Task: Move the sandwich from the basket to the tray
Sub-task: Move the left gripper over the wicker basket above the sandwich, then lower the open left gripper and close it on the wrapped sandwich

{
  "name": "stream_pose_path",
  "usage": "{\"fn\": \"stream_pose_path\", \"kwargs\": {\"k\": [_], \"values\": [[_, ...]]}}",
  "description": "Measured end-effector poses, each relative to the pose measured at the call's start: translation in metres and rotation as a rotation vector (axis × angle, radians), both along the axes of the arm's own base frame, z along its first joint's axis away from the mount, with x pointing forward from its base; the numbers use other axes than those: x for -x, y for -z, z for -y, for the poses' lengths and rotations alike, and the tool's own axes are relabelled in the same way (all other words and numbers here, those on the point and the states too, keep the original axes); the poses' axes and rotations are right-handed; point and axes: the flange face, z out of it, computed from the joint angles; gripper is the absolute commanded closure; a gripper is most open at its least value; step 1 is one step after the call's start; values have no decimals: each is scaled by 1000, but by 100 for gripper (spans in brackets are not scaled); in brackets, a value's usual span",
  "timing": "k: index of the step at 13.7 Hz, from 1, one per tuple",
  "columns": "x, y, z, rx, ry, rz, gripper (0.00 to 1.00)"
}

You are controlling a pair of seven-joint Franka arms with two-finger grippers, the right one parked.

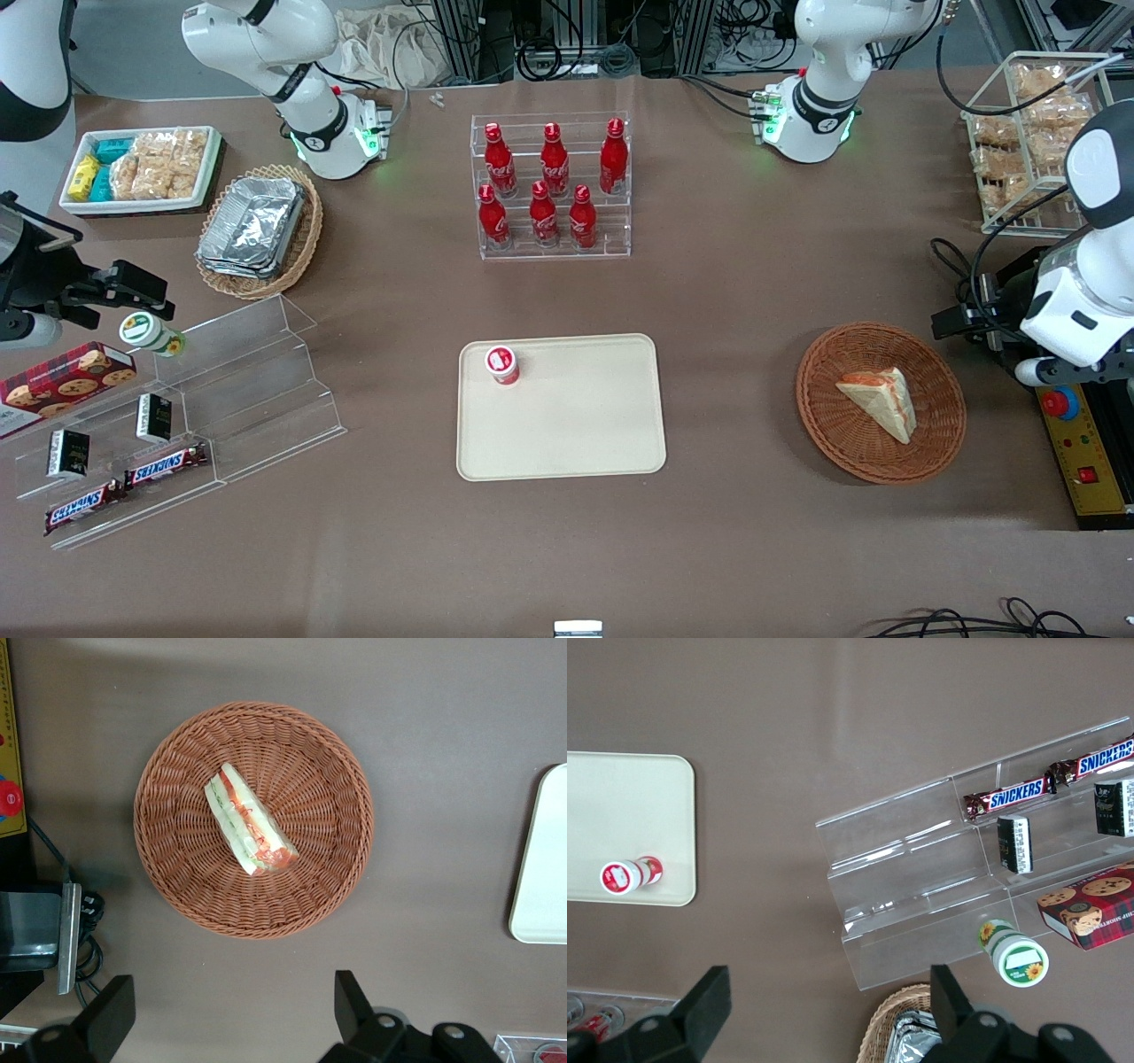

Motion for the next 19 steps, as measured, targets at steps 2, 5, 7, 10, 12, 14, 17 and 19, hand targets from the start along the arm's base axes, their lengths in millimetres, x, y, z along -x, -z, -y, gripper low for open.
{"fn": "stream_pose_path", "kwargs": {"k": [2, 5, 7, 10, 12, 14, 17, 19], "values": [[0, 0, 0, 0, 0, 0, 0], [0, 1, 0, -1, -17, -2, 0], [0, 6, 0, -4, -72, -14, 0], [-1, 30, 0, -17, -184, -26, 0], [-3, 56, -2, -49, -263, 7, 0], [-3, 93, -2, -49, -354, 48, 0], [0, 139, -3, -44, -451, 52, 0], [-4, 158, -13, -40, -511, 53, 0]]}}
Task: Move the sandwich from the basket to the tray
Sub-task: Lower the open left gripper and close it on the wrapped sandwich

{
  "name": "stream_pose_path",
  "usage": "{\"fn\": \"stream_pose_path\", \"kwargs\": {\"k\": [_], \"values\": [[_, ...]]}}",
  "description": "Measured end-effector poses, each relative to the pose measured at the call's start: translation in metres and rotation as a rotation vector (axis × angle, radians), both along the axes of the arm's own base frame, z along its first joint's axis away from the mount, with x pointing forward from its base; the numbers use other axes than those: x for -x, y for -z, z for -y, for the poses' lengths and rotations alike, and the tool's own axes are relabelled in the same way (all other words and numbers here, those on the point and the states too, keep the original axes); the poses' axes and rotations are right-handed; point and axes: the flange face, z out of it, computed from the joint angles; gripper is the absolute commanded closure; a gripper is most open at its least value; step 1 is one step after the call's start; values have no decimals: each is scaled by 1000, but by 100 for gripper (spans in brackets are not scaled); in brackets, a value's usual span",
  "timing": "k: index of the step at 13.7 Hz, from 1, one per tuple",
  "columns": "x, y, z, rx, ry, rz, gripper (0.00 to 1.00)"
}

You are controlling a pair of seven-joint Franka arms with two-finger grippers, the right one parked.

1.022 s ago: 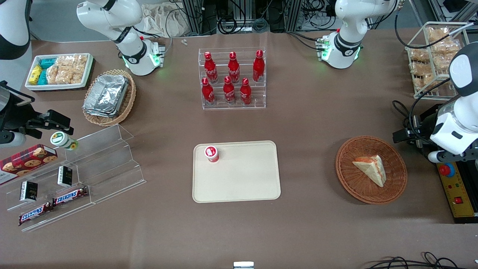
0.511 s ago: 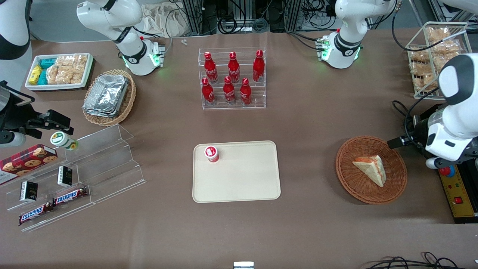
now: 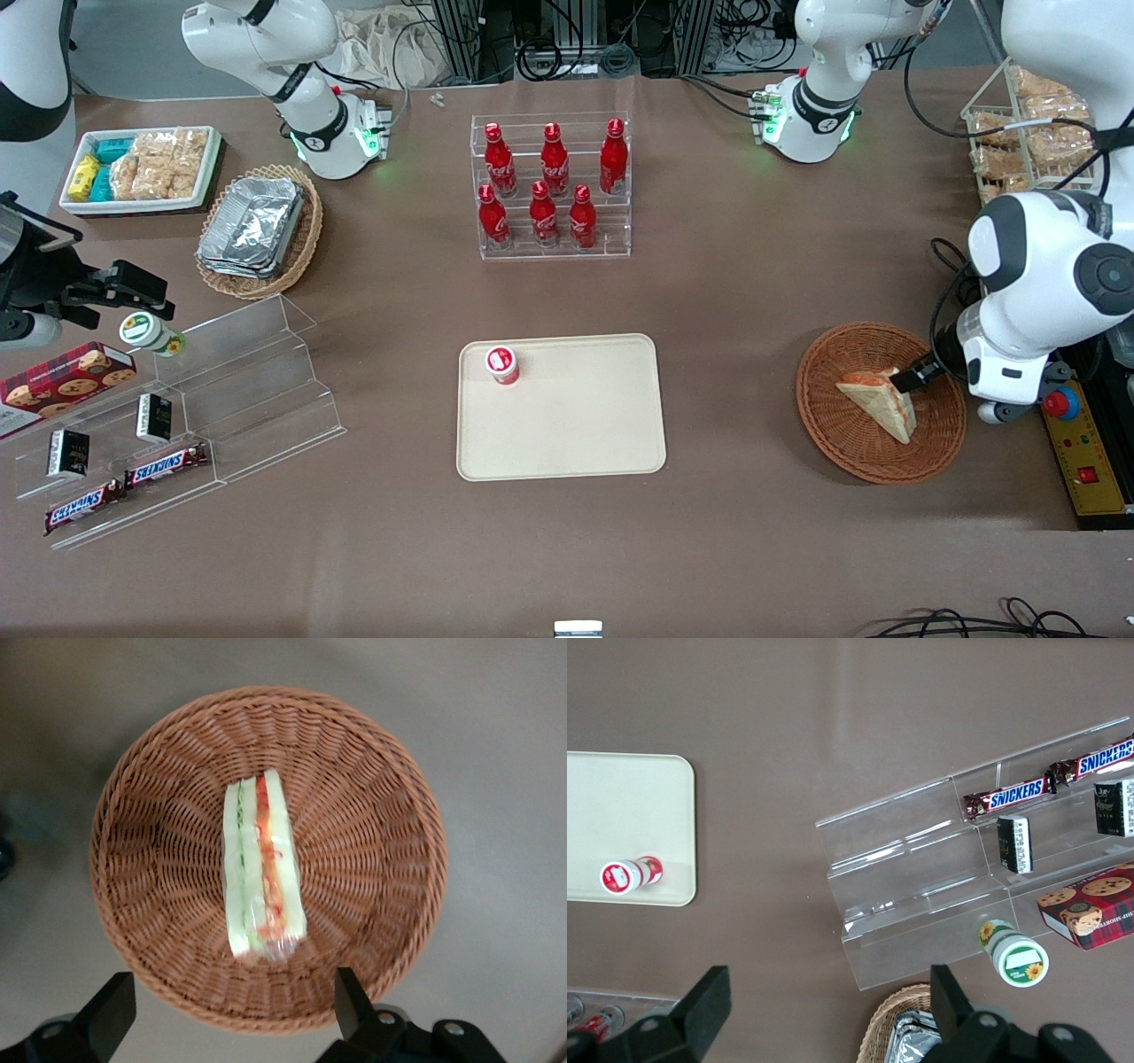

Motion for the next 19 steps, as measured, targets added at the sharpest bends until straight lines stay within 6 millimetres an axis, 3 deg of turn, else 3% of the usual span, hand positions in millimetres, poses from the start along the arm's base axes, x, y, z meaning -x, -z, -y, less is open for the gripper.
{"fn": "stream_pose_path", "kwargs": {"k": [5, 19], "values": [[-8, 34, -6, 11, -155, 10, 0], [-10, 68, -4, 22, -223, -7, 0]]}}
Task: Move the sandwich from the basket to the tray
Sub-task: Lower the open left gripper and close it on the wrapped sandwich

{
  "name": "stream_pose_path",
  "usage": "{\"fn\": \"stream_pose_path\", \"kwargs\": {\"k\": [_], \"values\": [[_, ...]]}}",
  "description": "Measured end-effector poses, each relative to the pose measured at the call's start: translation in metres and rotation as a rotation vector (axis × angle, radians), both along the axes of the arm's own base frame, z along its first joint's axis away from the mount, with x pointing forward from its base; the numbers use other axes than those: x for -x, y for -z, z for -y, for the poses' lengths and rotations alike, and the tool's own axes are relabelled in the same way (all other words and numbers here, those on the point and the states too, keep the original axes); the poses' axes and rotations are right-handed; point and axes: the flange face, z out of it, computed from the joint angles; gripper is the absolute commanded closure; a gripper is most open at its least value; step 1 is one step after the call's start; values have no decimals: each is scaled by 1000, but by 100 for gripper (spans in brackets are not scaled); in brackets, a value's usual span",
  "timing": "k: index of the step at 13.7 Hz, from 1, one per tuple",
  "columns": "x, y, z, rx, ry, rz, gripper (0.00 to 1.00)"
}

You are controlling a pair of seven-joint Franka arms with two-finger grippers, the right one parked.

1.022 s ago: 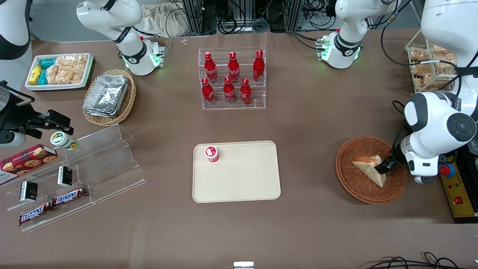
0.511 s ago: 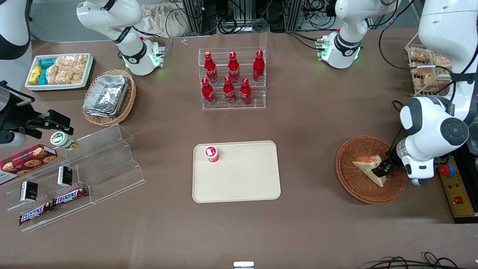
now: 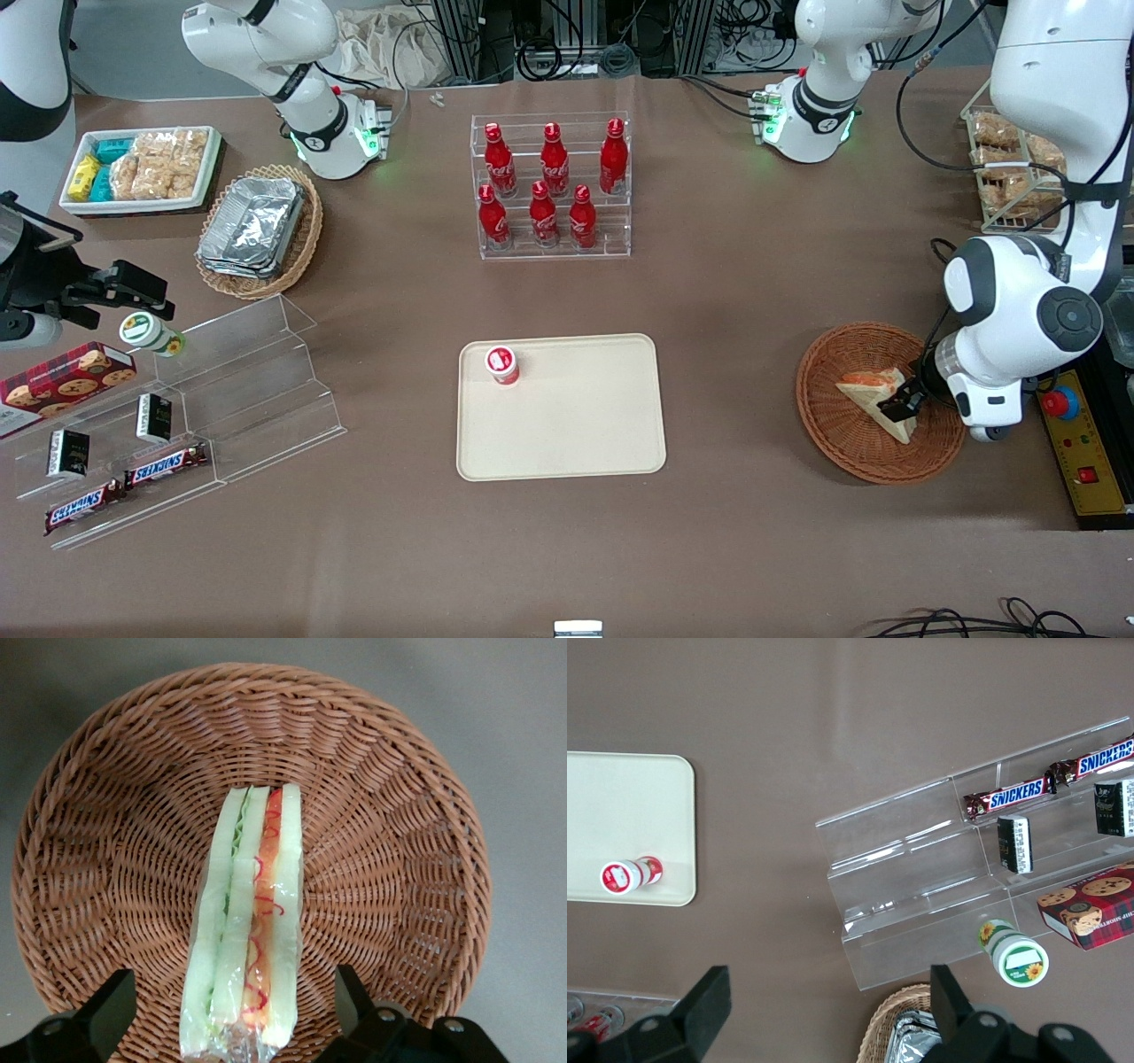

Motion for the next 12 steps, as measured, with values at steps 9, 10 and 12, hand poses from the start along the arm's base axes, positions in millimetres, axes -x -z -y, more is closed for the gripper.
{"fn": "stream_pose_path", "kwargs": {"k": [9, 10, 12], "values": [[7, 34, 1, 9, -5, 5, 52], [10, 38, 2, 10, -5, 6, 72], [11, 40, 2, 10, -6, 5, 95]]}}
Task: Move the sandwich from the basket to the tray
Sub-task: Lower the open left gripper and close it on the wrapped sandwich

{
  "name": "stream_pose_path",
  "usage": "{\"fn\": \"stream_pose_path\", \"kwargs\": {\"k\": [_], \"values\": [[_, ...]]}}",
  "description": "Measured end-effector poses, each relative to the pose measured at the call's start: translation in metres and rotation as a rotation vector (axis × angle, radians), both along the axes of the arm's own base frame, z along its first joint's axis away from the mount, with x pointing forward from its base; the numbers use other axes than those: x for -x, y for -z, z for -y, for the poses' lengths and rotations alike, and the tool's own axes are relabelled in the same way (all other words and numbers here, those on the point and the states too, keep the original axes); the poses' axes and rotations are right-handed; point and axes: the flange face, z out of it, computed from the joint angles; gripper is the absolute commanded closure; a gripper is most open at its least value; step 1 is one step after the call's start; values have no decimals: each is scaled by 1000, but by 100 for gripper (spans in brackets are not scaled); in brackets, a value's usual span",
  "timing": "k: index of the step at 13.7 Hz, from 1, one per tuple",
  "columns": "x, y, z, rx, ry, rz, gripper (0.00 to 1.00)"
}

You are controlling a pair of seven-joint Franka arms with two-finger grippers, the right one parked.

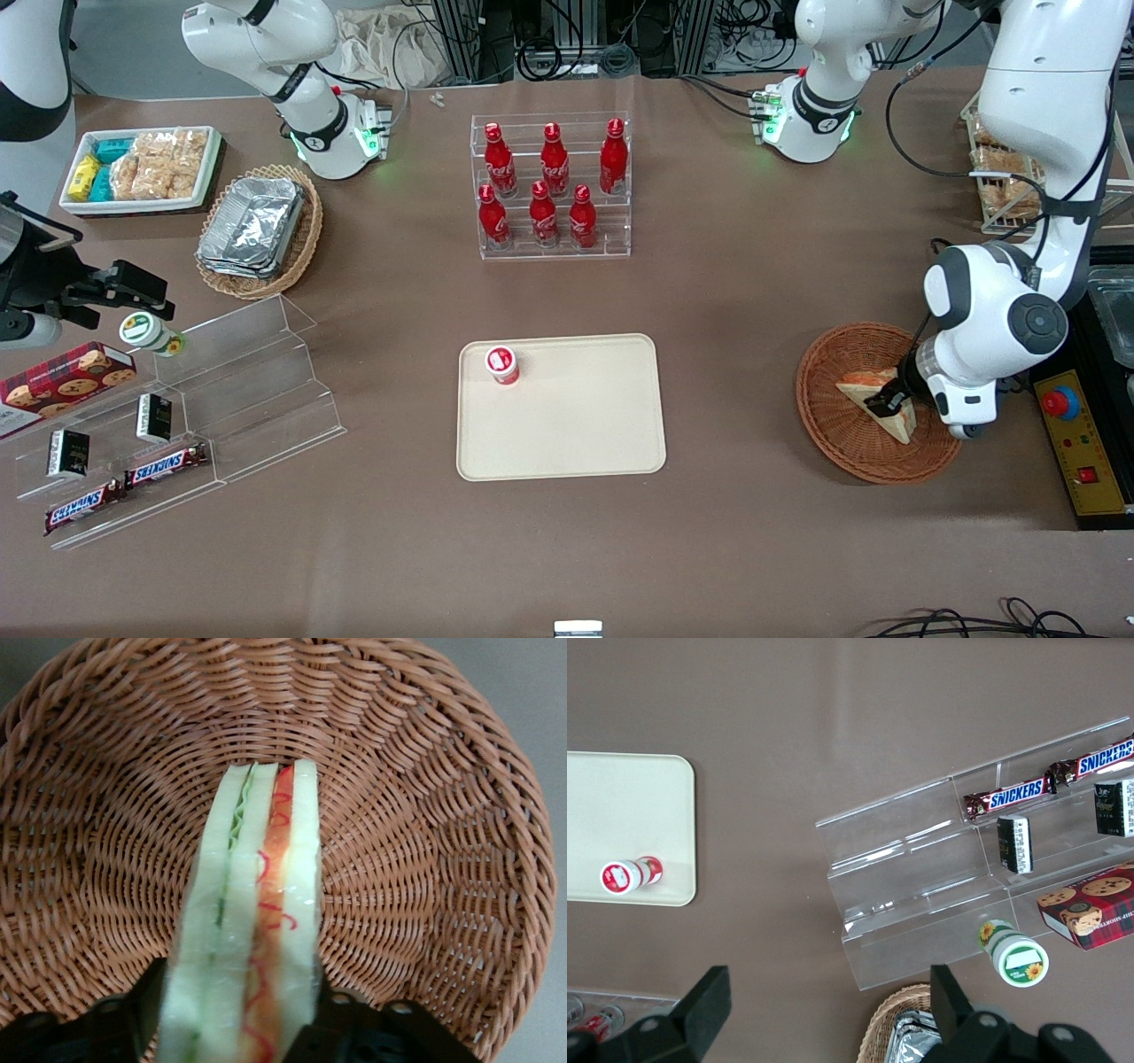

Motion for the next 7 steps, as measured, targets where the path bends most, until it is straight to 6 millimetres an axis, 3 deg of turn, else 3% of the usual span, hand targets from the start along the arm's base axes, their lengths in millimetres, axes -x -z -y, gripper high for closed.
{"fn": "stream_pose_path", "kwargs": {"k": [7], "values": [[0, -6, -1, 0, 39, -40, 100]]}}
